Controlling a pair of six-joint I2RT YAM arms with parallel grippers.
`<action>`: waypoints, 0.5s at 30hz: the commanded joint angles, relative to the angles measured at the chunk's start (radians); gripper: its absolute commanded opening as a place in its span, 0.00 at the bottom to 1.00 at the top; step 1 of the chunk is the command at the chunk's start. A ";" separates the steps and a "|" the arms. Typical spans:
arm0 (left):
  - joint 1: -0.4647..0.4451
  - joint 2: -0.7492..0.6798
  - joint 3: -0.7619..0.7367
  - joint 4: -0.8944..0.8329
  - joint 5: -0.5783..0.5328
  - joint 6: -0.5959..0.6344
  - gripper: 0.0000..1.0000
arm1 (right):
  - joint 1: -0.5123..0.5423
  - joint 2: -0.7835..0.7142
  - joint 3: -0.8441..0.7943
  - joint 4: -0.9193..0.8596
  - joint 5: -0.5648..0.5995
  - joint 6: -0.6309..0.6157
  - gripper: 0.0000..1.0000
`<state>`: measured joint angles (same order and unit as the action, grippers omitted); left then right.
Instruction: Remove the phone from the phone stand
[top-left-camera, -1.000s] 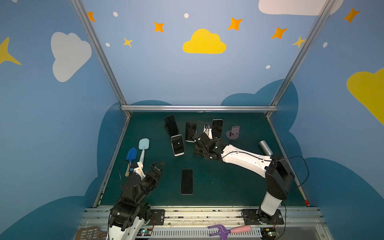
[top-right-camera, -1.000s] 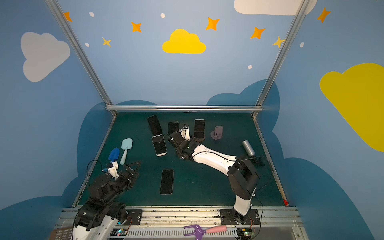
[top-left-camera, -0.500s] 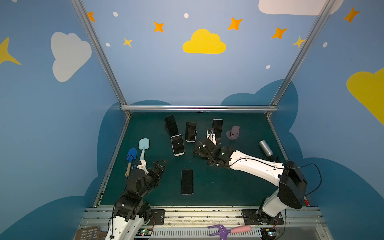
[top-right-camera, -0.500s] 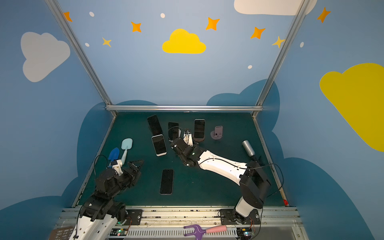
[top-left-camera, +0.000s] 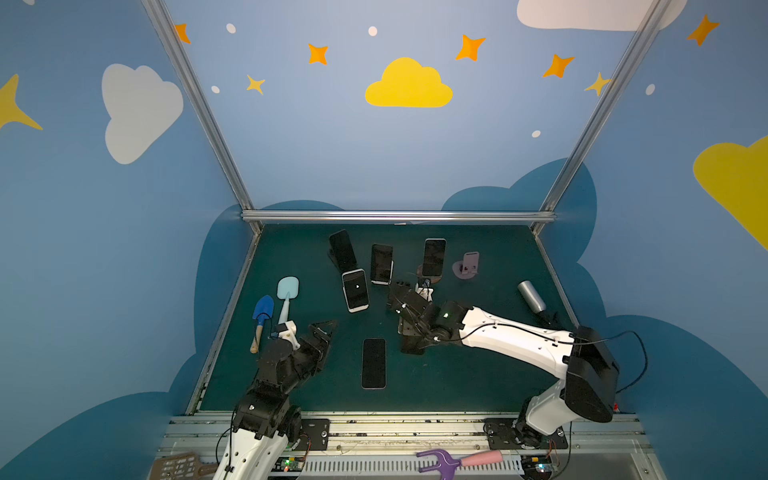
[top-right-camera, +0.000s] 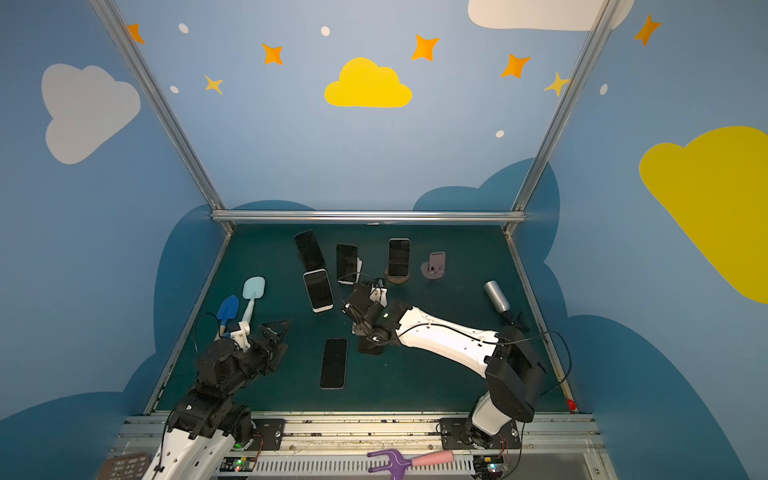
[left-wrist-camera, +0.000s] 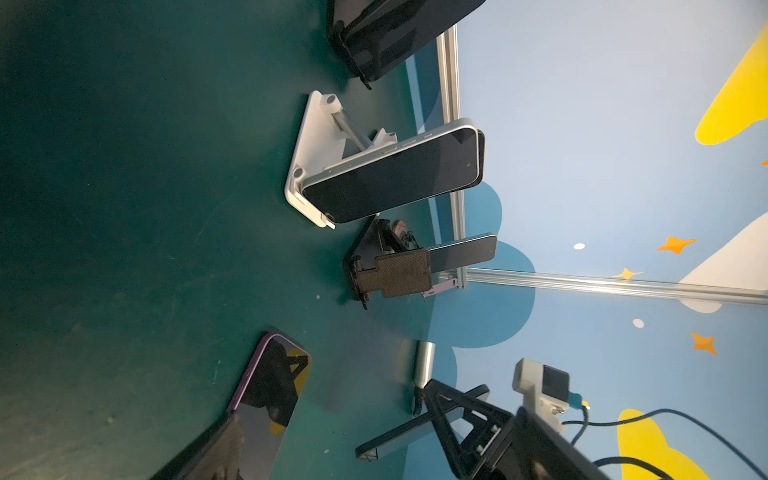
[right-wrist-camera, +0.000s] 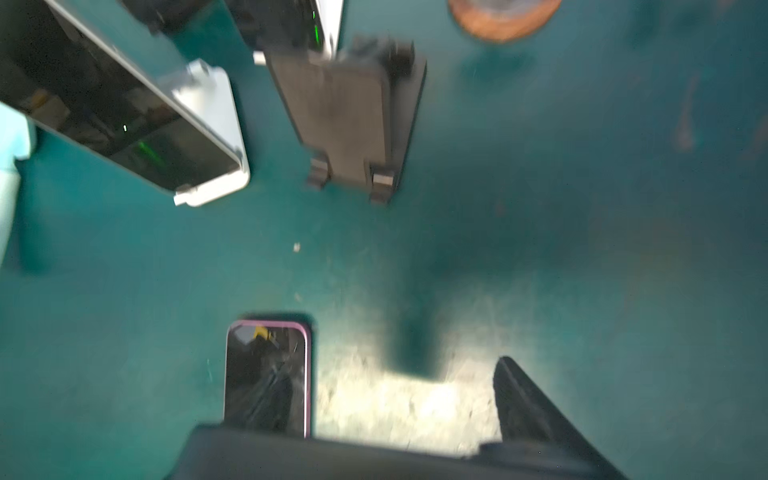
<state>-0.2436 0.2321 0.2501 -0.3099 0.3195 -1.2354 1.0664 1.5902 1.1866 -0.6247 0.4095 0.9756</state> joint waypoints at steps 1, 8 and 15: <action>-0.006 -0.008 0.000 0.034 0.017 -0.011 1.00 | 0.012 0.022 -0.012 0.000 -0.046 0.050 0.59; -0.074 0.035 -0.047 0.127 0.009 -0.045 1.00 | 0.027 0.086 -0.024 0.043 -0.086 0.062 0.59; -0.173 0.096 -0.038 0.169 -0.072 -0.030 1.00 | 0.035 0.148 -0.013 0.052 -0.110 0.058 0.59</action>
<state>-0.3977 0.3206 0.1993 -0.1898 0.2928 -1.2755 1.0950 1.7264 1.1648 -0.5812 0.3119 1.0256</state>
